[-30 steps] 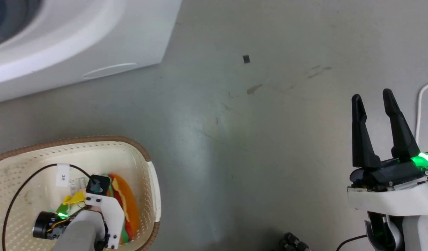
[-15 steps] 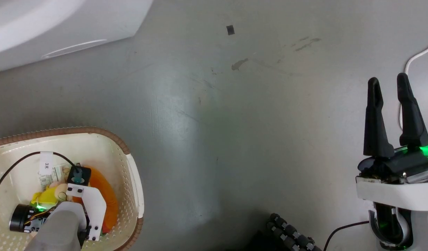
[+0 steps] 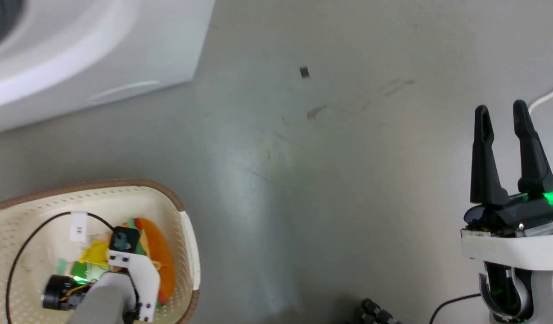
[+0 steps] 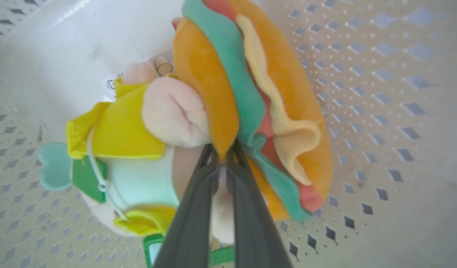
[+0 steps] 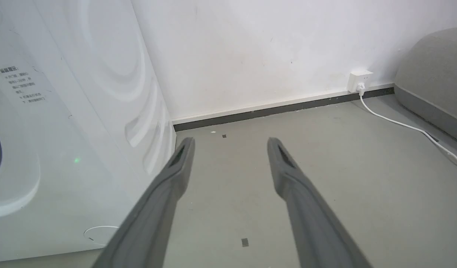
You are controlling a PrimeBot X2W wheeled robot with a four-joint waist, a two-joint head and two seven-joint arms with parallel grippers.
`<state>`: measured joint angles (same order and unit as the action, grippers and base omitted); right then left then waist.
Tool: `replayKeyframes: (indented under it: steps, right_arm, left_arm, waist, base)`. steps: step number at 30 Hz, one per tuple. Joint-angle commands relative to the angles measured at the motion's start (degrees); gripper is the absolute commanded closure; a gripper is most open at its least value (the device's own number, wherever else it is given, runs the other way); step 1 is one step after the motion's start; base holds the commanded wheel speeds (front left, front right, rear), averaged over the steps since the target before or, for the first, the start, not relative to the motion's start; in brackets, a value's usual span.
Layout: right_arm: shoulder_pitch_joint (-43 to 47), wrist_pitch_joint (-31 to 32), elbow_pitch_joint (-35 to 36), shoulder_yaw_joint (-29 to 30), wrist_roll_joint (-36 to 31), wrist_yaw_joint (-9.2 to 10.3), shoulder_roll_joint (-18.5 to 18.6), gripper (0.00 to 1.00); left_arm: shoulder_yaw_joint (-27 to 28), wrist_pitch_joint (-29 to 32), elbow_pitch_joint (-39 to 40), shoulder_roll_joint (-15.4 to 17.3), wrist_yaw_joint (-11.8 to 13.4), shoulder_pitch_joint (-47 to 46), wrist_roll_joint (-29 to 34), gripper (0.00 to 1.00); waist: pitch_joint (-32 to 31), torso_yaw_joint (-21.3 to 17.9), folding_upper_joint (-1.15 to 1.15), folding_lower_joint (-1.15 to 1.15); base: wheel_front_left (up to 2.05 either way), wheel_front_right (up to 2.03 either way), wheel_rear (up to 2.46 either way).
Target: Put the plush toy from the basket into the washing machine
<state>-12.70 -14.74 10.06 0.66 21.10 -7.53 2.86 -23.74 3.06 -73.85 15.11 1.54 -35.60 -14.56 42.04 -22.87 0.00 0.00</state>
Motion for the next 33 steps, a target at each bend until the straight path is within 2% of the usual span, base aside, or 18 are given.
replayKeyframes:
  steps: [1, 15, 22, 25, 33]
  right_arm:
    - [1.1, -0.26, -0.53, 0.66, -1.34, 0.04, 0.01, 0.0]
    - [6.2, -0.26, -1.24, 2.6, -6.55, 0.04, 0.01, 0.0]
    - [9.49, -0.26, -1.18, 3.68, -8.02, 0.04, 0.01, 0.0]
    - [11.59, -0.26, -1.02, 4.11, -8.71, 0.04, 0.01, 0.0]
    - [15.27, -0.26, -0.7, 5.16, -9.21, 0.04, 0.01, 0.0]
  left_arm:
    - [-0.01, -1.86, 0.34, -1.05, -0.24, 1.06, -0.68, 1.0]
    - [-1.69, -13.4, 1.66, -4.6, -3.14, 5.04, -1.28, 1.0]
    - [-0.96, -17.5, 5.6, -6.29, -3.02, 7.92, -2.73, 1.0]
    - [-0.01, -17.99, 11.41, -6.77, -2.63, 10.85, -3.44, 1.0]
    - [2.49, -18.04, 34.06, -5.29, 0.36, 20.78, -1.32, 1.0]
  waist:
    - [-5.19, 2.55, 0.0, 0.0]
    - [-20.47, 10.31, 0.0, 0.0]
    - [-27.27, 14.97, 0.0, 0.0]
    - [-30.13, 17.14, 0.0, 0.0]
    - [-34.36, 20.46, 0.0, 0.0]
  base:
    - [0.0, 0.0, 0.0]
    - [0.0, 0.0, 0.0]
    - [0.0, 0.0, 0.0]
    - [0.0, 0.0, 0.0]
    - [0.0, 0.0, 0.0]
